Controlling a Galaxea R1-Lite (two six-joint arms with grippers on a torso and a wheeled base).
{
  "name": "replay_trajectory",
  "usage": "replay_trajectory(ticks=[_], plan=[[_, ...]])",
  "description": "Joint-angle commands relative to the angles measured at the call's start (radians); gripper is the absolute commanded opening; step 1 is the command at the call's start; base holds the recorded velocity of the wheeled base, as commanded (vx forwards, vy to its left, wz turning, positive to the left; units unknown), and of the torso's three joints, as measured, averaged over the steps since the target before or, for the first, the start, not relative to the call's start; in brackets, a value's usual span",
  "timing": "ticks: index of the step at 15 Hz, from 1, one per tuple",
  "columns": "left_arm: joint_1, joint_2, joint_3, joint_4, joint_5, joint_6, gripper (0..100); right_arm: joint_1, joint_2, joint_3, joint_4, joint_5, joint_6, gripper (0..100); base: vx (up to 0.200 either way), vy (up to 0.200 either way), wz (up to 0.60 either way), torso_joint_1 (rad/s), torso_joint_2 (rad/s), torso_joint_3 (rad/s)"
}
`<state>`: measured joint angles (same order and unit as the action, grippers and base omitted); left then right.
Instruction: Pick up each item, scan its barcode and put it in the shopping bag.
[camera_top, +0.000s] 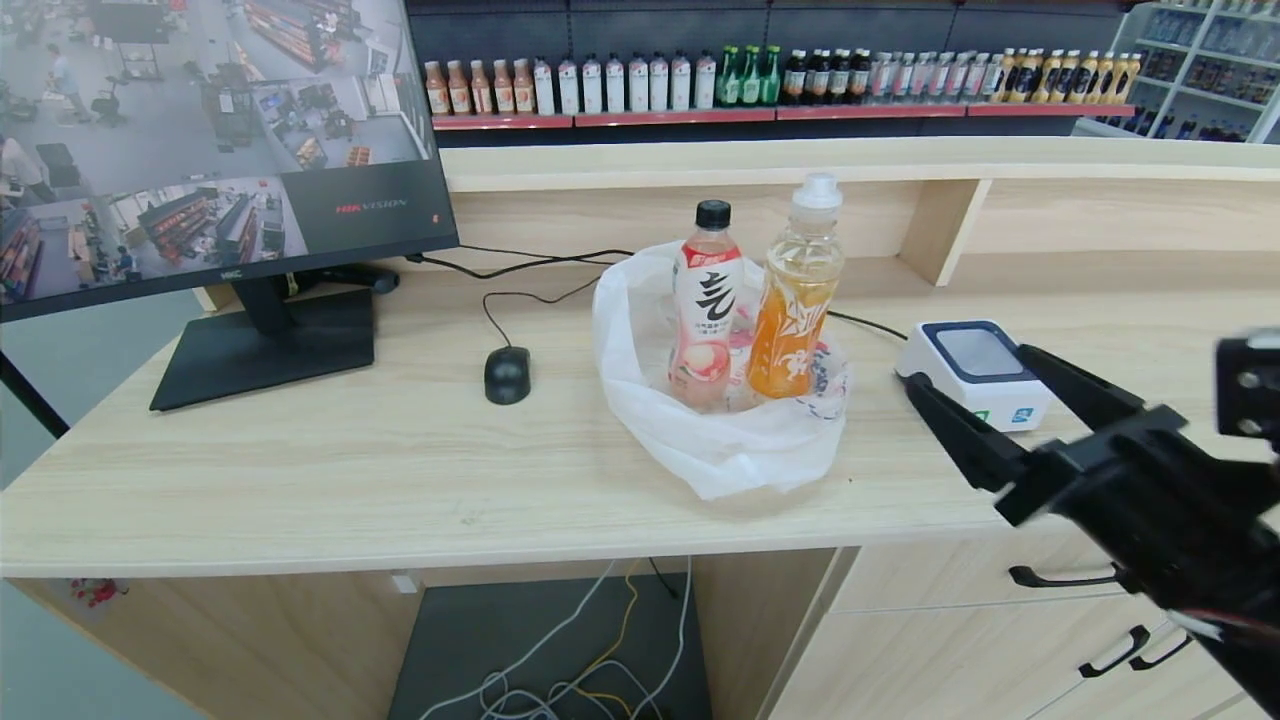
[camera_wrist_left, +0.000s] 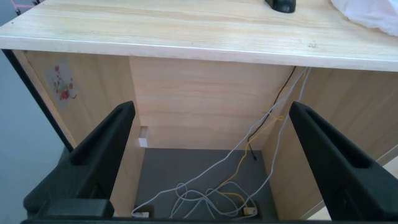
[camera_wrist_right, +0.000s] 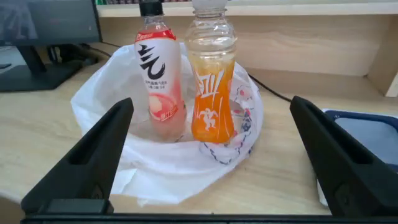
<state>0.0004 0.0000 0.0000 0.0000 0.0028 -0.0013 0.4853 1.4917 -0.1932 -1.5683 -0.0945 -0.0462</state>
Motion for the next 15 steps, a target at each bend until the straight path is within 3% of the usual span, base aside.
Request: replay_trajectory(ticks=[1,2,4,5,6,7,9,15], plan=[[0.000,0.000,0.000,0.000,0.000,-0.002,100,0.006,-0.334,0.193,0.051,-0.002,-0.001,100,0.000,0.000,0.00,0.000,0.00,0.000],[0.001,0.000,0.000,0.000,0.000,-0.002,100,0.006,-0.401,0.192,0.123,-0.002,-0.001,100,0.000,0.000,0.00,0.000,0.00,0.000],[0.000,0.000,0.000,0.000,0.000,0.000,100,0.007,-0.642,0.193,0.459,0.004,-0.003,100,0.000,0.000,0.00,0.000,0.00,0.000],[0.001,0.000,0.000,0.000,0.000,0.000,100,0.019,-0.829,0.175,0.761,0.029,-0.023,100,0.000,0.000,0.00,0.000,0.00,0.000],[0.001,0.000,0.000,0.000,0.000,0.000,100,0.019,-0.889,0.172,0.857,0.039,-0.040,100,0.000,0.000,0.00,0.000,0.00,0.000],[0.001,0.000,0.000,0.000,0.000,-0.002,100,0.027,-1.042,0.167,1.105,0.062,-0.080,100,0.000,0.000,0.00,0.000,0.00,0.000],[0.001,0.000,0.000,0.000,0.000,-0.002,100,0.035,-1.200,0.161,1.343,0.076,-0.098,100,0.000,0.000,0.00,0.000,0.00,0.000],[0.001,0.000,0.000,0.000,0.000,-0.002,100,0.033,-1.314,0.192,1.490,0.075,-0.098,100,0.000,0.000,0.00,0.000,0.00,0.000]])
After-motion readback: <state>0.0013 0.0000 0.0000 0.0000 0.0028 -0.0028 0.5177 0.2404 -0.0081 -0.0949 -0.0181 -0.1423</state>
